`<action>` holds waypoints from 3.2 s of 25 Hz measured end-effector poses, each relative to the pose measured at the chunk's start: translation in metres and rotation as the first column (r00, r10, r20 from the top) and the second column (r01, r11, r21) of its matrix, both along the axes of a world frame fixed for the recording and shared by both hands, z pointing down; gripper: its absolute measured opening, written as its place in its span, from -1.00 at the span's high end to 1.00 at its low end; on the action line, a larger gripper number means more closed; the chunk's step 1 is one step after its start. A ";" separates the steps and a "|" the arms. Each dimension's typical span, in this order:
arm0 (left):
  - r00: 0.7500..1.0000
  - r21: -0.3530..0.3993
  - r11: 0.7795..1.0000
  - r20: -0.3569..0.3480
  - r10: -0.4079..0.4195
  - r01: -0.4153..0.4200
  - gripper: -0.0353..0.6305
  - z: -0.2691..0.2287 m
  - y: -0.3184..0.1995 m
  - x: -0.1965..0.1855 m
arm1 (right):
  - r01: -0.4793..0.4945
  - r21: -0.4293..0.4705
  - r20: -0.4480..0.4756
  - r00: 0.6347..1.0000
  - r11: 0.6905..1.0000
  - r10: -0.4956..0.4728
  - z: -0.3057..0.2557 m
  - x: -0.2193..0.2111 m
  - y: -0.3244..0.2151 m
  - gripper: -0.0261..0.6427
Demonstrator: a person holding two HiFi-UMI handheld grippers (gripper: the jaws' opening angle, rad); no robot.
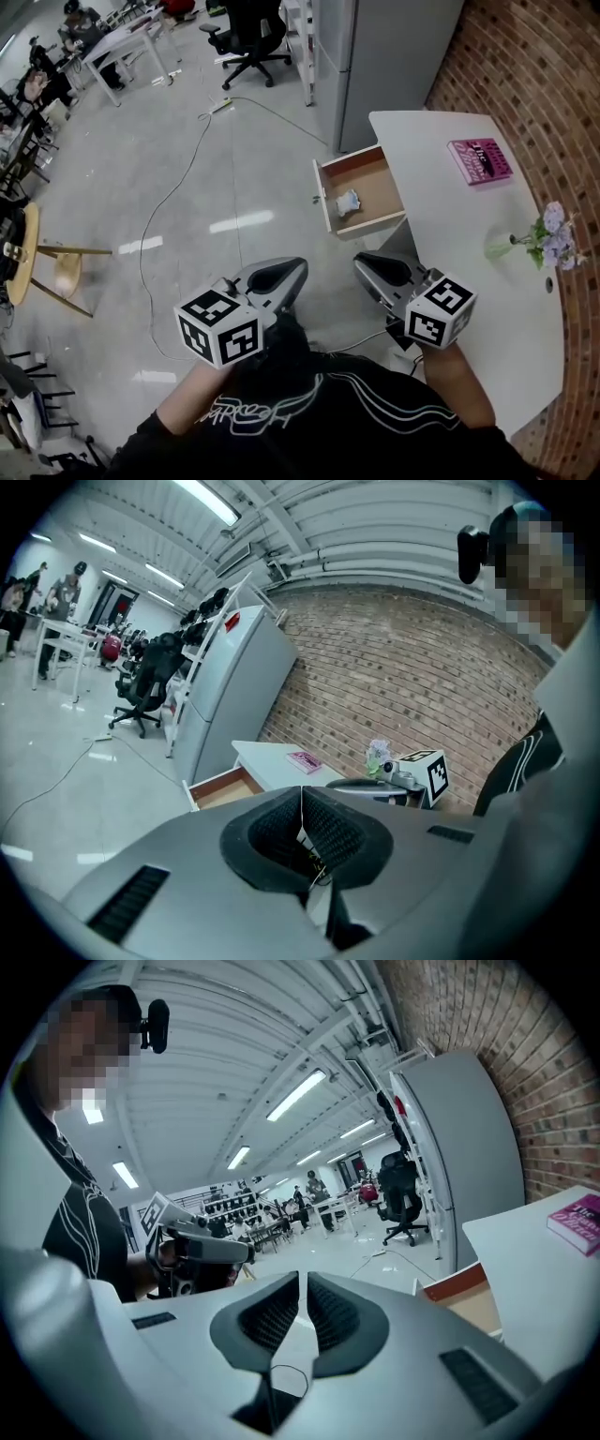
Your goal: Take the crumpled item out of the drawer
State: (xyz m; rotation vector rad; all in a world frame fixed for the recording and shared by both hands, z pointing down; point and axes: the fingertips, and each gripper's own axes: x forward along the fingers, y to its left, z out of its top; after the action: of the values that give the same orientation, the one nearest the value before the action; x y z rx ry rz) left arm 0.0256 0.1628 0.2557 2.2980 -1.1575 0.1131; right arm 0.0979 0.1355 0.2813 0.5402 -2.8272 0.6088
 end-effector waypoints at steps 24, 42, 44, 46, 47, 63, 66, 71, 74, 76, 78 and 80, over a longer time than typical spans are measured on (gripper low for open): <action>0.986 -0.177 0.970 -0.012 0.165 -0.164 0.82 0.116 -0.218 -0.066 | -0.244 -0.108 -0.230 0.949 0.964 0.215 0.133 -0.045 -0.229 0.75; 0.980 -0.351 0.915 -0.050 0.195 -0.200 0.82 0.242 -0.336 -0.123 | -0.366 -0.200 -0.565 0.801 0.909 0.198 0.308 -0.064 -0.362 0.27; 0.978 -0.362 0.909 -0.050 0.203 -0.207 0.82 0.252 -0.344 -0.125 | -0.373 -0.224 -0.600 0.781 0.900 0.174 0.330 -0.062 -0.372 0.25; 0.976 -0.375 0.902 -0.048 0.212 -0.214 0.82 0.262 -0.350 -0.127 | -0.382 -0.240 -0.628 0.762 0.892 0.157 0.348 -0.059 -0.381 0.25; 0.975 -0.380 0.899 -0.047 0.216 -0.218 0.82 0.267 -0.354 -0.127 | -0.387 -0.246 -0.641 0.753 0.889 0.150 0.357 -0.057 -0.386 0.25; 0.978 -0.419 0.885 -0.033 0.206 -0.201 0.82 0.326 -0.398 -0.158 | -0.469 -0.409 -0.772 0.636 0.783 -0.022 0.495 -0.030 -0.420 0.24; 0.978 -0.426 0.882 -0.036 0.204 -0.200 0.82 0.332 -0.403 -0.161 | -0.469 -0.438 -0.780 0.623 0.767 -0.064 0.511 -0.029 -0.418 0.24; 0.977 -0.438 0.875 -0.046 0.208 -0.207 0.82 0.342 -0.408 -0.160 | -0.488 -0.436 -0.807 0.584 0.756 -0.089 0.528 -0.023 -0.415 0.24; 0.981 -0.442 0.877 -0.045 0.189 -0.190 0.82 0.348 -0.414 -0.163 | -0.500 -0.445 -0.809 0.580 0.743 -0.095 0.537 -0.020 -0.412 0.25; 0.983 -0.442 0.879 -0.041 0.180 -0.180 0.82 0.350 -0.418 -0.165 | -0.506 -0.453 -0.807 0.582 0.734 -0.097 0.542 -0.018 -0.410 0.32; 0.984 -0.441 0.881 -0.039 0.173 -0.173 0.82 0.352 -0.422 -0.167 | -0.507 -0.458 -0.806 0.583 0.730 -0.100 0.544 -0.019 -0.411 0.42; 0.986 -0.442 0.882 -0.038 0.163 -0.163 0.82 0.354 -0.424 -0.169 | -0.500 -0.460 -0.806 0.582 0.734 -0.108 0.544 -0.021 -0.411 0.48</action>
State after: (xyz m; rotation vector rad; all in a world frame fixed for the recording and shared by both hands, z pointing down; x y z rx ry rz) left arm -0.1437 -0.2615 0.6097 1.9763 -0.8287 0.3997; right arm 0.0770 -0.2760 0.8257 0.7618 -1.5376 1.0209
